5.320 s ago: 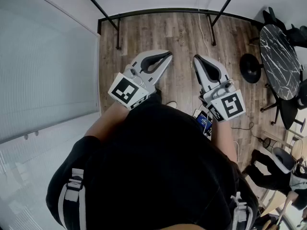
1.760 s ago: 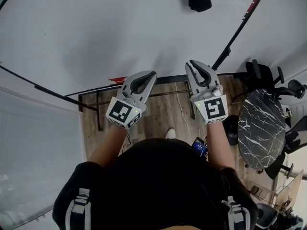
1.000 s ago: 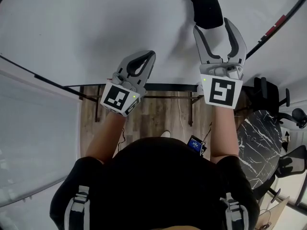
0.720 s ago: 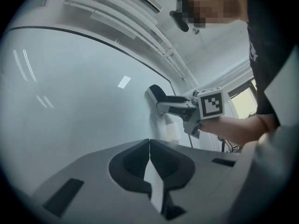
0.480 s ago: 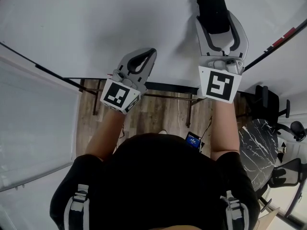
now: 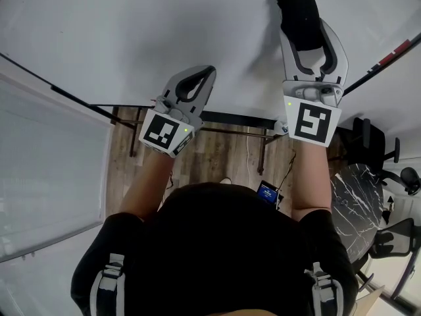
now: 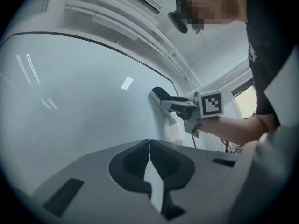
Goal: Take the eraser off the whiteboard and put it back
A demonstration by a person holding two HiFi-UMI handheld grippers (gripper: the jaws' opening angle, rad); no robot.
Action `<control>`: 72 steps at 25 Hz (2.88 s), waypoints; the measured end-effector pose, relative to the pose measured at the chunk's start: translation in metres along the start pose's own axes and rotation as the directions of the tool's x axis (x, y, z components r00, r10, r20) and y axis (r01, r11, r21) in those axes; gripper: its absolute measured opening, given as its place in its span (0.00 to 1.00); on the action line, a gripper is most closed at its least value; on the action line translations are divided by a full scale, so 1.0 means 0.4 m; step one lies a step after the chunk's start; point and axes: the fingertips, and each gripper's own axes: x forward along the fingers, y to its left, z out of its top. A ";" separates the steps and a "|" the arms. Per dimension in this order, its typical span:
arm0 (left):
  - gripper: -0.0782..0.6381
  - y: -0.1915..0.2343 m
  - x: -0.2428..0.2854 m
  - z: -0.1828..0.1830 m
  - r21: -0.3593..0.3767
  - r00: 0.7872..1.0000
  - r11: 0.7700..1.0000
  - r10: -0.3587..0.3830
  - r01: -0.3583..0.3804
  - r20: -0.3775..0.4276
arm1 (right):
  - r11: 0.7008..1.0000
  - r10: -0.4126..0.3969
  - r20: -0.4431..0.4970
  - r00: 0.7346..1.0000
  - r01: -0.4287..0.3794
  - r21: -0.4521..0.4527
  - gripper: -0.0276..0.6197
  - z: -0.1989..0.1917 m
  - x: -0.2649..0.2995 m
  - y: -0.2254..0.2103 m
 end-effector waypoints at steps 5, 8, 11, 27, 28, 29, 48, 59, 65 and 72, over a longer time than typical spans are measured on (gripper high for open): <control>0.12 0.043 -0.110 -0.028 -0.017 1.000 1.000 0.005 -0.005 0.025 | 1.000 0.028 -0.003 1.000 -0.028 -0.009 0.41 0.049 -0.029 0.125; 0.12 0.070 -0.190 -0.048 -0.021 0.999 1.000 -0.003 0.004 0.033 | 0.999 0.040 -0.020 0.999 -0.039 0.004 0.42 0.079 -0.051 0.215; 0.12 0.097 -0.244 -0.054 -0.023 1.000 1.000 -0.016 0.016 0.025 | 0.998 0.050 -0.032 0.998 -0.048 0.045 0.42 0.107 -0.066 0.276; 0.12 0.160 -0.328 -0.015 -0.055 0.995 0.995 -0.090 0.088 -0.035 | 0.958 0.153 -0.145 0.978 -0.110 0.267 0.41 0.099 -0.111 0.409; 0.12 0.165 -0.362 -0.038 -0.060 0.995 0.994 -0.096 0.093 -0.033 | 0.950 0.169 -0.151 0.974 -0.121 0.287 0.41 0.097 -0.124 0.455; 0.12 0.167 -0.389 -0.055 -0.063 0.994 0.993 -0.101 0.099 -0.029 | 0.942 0.187 -0.156 0.970 -0.132 0.309 0.41 0.093 -0.135 0.494; 0.12 0.124 -0.536 -0.181 -0.097 0.990 0.991 -0.105 0.096 -0.093 | 0.776 0.435 -0.226 0.872 -0.235 0.585 0.40 -0.013 -0.320 0.793; 0.12 0.096 -0.543 -0.249 -0.128 0.981 0.986 -0.125 0.106 -0.150 | 0.749 0.475 -0.259 0.841 -0.231 0.621 0.40 -0.064 -0.364 0.826; 0.12 0.099 -0.539 -0.255 -0.127 0.981 0.986 -0.126 0.108 -0.147 | 0.746 0.467 -0.272 0.841 -0.210 0.631 0.40 -0.079 -0.370 0.830; 0.12 0.107 -0.533 -0.260 -0.130 0.980 0.986 -0.126 0.106 -0.152 | 0.748 0.468 -0.275 0.840 -0.210 0.629 0.40 -0.085 -0.373 0.830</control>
